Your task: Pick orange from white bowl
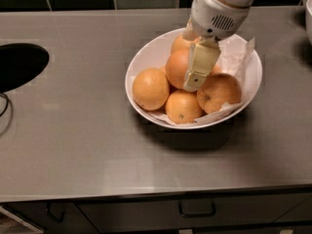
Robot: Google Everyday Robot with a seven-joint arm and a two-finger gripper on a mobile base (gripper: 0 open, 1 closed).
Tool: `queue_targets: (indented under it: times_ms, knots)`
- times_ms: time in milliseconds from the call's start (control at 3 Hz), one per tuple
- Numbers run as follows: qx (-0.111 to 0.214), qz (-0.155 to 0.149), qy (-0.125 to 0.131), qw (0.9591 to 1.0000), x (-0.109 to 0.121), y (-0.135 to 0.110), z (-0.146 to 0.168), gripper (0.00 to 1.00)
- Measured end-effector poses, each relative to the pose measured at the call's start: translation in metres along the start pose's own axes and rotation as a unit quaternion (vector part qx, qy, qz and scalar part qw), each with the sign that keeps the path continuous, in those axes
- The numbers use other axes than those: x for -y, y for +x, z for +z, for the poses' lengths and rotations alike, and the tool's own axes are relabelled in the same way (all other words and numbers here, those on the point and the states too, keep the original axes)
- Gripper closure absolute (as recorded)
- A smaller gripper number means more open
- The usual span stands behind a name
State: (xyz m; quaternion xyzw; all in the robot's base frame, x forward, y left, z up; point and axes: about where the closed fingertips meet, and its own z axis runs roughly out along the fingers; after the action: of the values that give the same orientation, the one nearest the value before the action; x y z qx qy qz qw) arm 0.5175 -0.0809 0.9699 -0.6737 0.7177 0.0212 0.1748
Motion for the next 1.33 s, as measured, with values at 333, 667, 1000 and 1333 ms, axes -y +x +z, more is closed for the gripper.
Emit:
queue_targets:
  times_ms: [333, 667, 1000, 1333]
  knots:
    - [0.000, 0.002, -0.001, 1.0000, 0.0004, 0.0004, 0.0019, 0.20]
    - [-0.001, 0.003, -0.001, 1.0000, 0.0000, 0.0009, 0.0035, 0.33]
    - [-0.001, 0.005, -0.002, 1.0000, -0.0008, 0.0014, 0.0048, 0.43]
    - [-0.002, 0.004, -0.004, 1.0000, -0.0016, 0.0011, 0.0065, 0.43]
